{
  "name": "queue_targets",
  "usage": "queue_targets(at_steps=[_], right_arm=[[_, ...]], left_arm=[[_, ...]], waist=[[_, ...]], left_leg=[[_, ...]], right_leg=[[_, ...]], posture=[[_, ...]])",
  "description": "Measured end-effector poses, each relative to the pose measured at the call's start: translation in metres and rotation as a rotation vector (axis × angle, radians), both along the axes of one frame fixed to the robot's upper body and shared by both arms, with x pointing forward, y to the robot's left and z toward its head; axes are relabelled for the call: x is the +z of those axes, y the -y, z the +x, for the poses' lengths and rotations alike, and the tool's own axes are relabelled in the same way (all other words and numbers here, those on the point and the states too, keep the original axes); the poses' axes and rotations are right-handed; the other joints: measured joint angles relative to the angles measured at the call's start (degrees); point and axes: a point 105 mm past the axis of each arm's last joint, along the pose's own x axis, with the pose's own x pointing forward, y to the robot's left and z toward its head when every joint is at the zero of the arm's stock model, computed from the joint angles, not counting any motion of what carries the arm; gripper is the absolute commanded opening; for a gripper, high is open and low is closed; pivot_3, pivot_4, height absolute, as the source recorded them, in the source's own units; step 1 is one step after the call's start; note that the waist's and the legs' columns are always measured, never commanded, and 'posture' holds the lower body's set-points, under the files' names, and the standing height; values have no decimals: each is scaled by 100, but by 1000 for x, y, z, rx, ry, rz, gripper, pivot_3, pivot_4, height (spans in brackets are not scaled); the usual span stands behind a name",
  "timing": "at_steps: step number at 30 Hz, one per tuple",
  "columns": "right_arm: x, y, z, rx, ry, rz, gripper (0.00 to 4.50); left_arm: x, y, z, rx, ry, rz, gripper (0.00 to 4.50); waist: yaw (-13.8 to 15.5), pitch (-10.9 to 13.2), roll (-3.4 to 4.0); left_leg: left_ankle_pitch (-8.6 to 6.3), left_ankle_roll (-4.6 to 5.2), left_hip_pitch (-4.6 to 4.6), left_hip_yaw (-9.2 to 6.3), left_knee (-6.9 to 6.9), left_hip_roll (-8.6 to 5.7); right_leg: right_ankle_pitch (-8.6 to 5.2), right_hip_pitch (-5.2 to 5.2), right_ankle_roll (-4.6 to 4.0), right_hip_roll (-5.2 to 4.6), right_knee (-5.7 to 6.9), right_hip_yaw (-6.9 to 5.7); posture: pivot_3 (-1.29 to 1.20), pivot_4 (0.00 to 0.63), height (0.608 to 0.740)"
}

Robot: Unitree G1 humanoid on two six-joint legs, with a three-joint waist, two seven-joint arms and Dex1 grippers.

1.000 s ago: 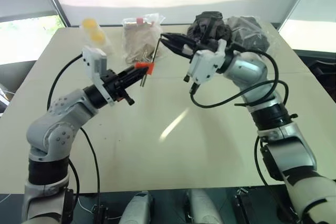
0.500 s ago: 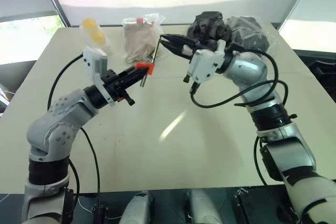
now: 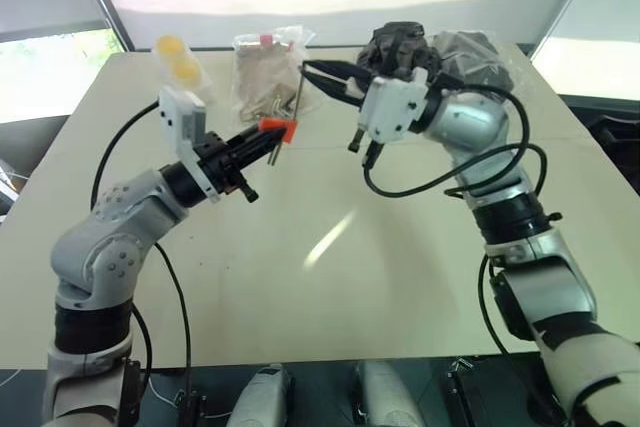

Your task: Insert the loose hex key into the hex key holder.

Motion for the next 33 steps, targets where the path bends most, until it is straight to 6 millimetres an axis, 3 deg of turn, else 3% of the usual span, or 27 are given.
queue_targets(at_steps=[23,26,30,33], right_arm=[[0,3,-2,14,-56,-21,33],[-14,-2,-5,40,-83,-68,33],[-17,-4,-6,47,-86,-88,33],[-17,-5,-8,56,-81,-98,1055]], left_arm=[[5,2,0,-5,21,3,0],[10,4,0,-10,43,2,0],[10,4,0,-11,43,2,0],[10,4,0,-11,44,2,0]], waist=[[-2,0,0],[-3,0,0],[-1,0,0],[-2,0,0]], left_leg=[[0,0,0,0,0,0],[0,0,0,0,0,0],[0,0,0,-1,0,0],[0,0,0,-1,0,0]], right_leg=[[0,0,0,0,0,0],[0,0,0,-1,0,-1],[0,-1,0,0,0,-1],[0,-1,0,0,0,-1]], posture=[[0,150,740],[0,150,740],[0,150,740],[0,150,740]])
